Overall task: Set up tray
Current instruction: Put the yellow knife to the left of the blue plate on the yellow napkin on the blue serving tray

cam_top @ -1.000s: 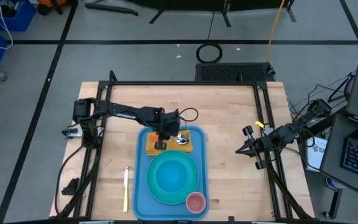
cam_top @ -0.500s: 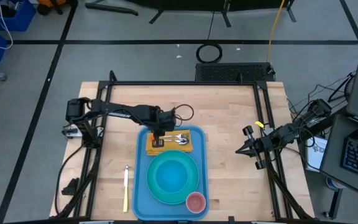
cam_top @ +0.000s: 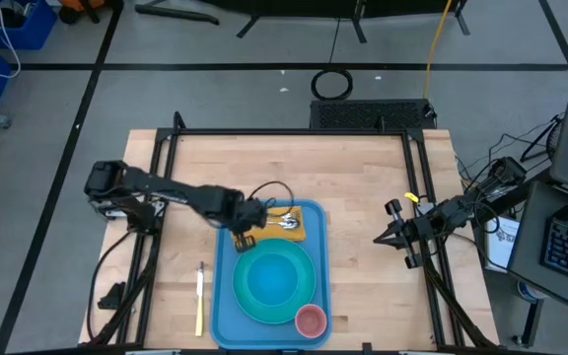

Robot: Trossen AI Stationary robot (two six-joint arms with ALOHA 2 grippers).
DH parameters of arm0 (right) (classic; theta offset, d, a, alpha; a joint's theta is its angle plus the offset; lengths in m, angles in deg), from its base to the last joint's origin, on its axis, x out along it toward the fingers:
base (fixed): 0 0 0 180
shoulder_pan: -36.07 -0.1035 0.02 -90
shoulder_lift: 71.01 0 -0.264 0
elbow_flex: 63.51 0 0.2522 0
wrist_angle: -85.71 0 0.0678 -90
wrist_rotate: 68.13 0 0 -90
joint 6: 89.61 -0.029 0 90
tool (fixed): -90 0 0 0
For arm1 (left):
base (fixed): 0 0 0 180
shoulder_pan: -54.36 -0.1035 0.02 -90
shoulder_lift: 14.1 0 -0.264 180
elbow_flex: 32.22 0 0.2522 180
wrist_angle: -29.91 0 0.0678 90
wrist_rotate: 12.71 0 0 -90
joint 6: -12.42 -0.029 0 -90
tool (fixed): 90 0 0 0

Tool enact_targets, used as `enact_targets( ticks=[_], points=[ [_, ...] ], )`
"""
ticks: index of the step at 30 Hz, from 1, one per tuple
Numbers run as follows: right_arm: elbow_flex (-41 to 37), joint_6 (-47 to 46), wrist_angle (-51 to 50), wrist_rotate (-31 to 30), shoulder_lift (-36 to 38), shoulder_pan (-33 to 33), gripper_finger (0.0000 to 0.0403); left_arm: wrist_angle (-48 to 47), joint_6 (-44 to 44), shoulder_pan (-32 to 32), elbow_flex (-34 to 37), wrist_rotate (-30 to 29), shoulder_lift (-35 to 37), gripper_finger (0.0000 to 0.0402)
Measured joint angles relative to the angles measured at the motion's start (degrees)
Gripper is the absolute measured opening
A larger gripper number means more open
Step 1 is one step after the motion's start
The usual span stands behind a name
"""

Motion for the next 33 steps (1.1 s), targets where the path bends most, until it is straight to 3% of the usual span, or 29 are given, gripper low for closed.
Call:
enact_targets(
  ticks=[4,9,23,27,33],
  points=[
    [0.0,0.0,0.1,0.0,-0.2,0.0,0.0000,0.6,16.9,6.4,2.6,-5.3,3.9,0.0017],
    [0.0,0.0,0.0,0.0,-0.4,0.0,0.0000,1.1,33.8,15.2,4.4,-5.7,5.6,0.0004],
    [0.0,0.0,0.0,0.0,-0.6,0.0,0.0000,1.5,80.0,38.0,4.5,-16.2,5.5,0.0009],
    [0.0,0.0,0.0,0.0,-0.6,0.0,0.0000,1.5,91.6,42.8,4.5,-15.4,4.9,0.0014],
    [0.0,0.0,0.0,0.0,-0.6,0.0,0.0000,2.1,106.8,47.6,4.4,-6.9,0.9,0.0005]
  ],
)
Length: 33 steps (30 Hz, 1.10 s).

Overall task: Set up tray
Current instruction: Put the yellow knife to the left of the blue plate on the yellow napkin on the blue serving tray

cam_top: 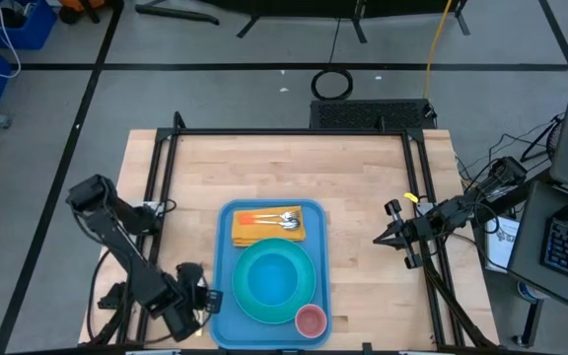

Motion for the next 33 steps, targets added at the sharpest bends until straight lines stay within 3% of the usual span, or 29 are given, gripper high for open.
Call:
enact_targets(
  ticks=[7,16,21,33],
  points=[
    [0.0,0.0,0.0,0.0,0.0,0.0,0.0000,0.8,7.0,2.3,0.0,4.6,-3.3,0.0081],
    [0.0,0.0,0.0,0.0,0.0,0.0,0.0000,2.9,6.7,1.7,0.0,5.1,-4.4,0.0190],
    [0.0,0.0,0.0,0.0,0.0,0.0,0.0000,0.8,7.5,1.7,0.0,8.9,-4.7,0.0202],
    [0.0,0.0,0.0,0.0,0.0,0.0,0.0000,2.5,5.3,1.1,0.0,10.4,-8.6,0.0202]
  ],
)
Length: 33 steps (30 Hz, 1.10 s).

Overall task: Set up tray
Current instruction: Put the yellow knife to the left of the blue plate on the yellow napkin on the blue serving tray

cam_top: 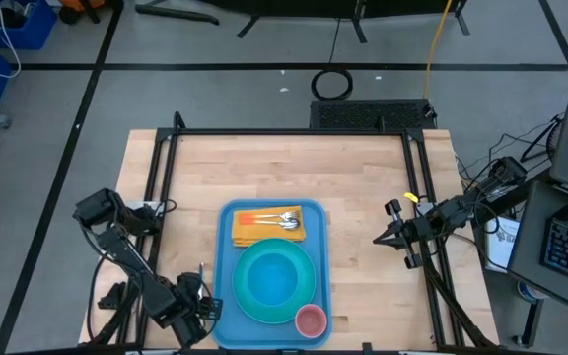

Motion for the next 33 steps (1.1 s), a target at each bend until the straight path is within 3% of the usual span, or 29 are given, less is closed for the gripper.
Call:
enact_targets(
  ticks=[25,29,33],
  points=[
    [0.0,0.0,0.0,0.0,0.0,0.0,0.0000,1.9,-3.5,-1.0,-0.2,2.3,-3.9,0.0201],
    [0.0,0.0,0.0,0.0,0.0,0.0,0.0000,1.8,-3.5,-0.9,-0.2,2.1,-3.7,0.0171],
    [0.0,0.0,0.0,0.0,0.0,0.0,0.0000,1.6,-4.2,-0.8,-0.1,2.0,-3.7,0.0107]
  ],
)
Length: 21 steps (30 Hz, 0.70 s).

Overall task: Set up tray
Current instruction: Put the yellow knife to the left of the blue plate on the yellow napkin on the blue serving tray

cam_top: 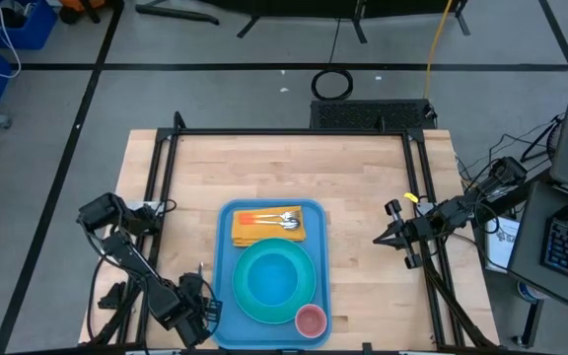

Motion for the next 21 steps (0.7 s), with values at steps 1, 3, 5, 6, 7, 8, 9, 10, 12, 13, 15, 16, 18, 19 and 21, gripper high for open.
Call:
enact_targets(
  ticks=[1,3,5,6,7,8,9,10,12,13,15,16,18,19,21],
  points=[
    [0.0,0.0,0.0,0.0,0.0,0.0,0.0000,0.0,-0.4,0.0,0.0,-0.1,0.0,0.0089],
    [0.0,0.0,0.0,0.0,0.0,0.0,0.0000,0.1,-1.2,0.0,0.0,-0.3,0.0,0.0054],
    [0.0,0.0,0.0,0.0,0.0,0.0,0.0000,0.1,-1.8,0.0,0.0,-0.8,0.0,0.0045],
    [0.0,0.0,0.0,0.0,0.0,0.0,0.0000,0.1,-1.9,0.0,0.0,-1.1,0.0,0.0045],
    [0.0,0.0,0.0,0.0,0.0,0.0,0.0000,-0.1,-1.9,0.0,0.0,-1.2,-0.1,0.0045],
    [0.0,0.0,0.0,0.0,0.0,0.0,0.0000,-0.2,-1.9,0.0,0.0,-1.3,-0.1,0.0045],
    [0.0,0.0,0.0,0.0,0.0,0.0,0.0000,-0.5,-2.0,0.0,0.0,-1.2,-0.1,0.0045],
    [0.0,0.0,0.0,0.0,0.0,0.0,0.0000,-0.7,-2.1,0.0,0.0,-1.1,-0.1,0.0045],
    [0.0,0.0,0.0,0.0,0.0,0.0,0.0000,-1.0,-2.3,0.1,0.0,-1.1,-0.1,0.0045],
    [0.0,0.0,0.0,0.0,0.0,0.0,0.0000,-1.2,-2.3,0.3,0.0,-1.4,-0.1,0.0045],
    [0.0,0.0,0.0,0.0,0.0,0.0,0.0000,-1.3,-2.6,0.6,0.0,-2.0,-0.1,0.0045],
    [0.0,0.0,0.0,0.0,0.0,0.0,0.0000,-1.3,-3.0,0.6,0.0,-2.0,-0.1,0.0045],
    [0.0,0.0,0.0,0.0,0.0,0.0,0.0000,-1.5,-3.1,0.8,0.0,-2.1,-0.1,0.0045],
    [0.0,0.0,0.0,0.0,0.0,0.0,0.0000,-1.6,-2.9,0.9,0.0,-2.2,-0.1,0.0045],
    [0.0,0.0,0.0,0.0,0.0,0.0,0.0000,-2.3,-2.6,0.9,-0.1,-2.1,0.0,0.0045]
  ],
)
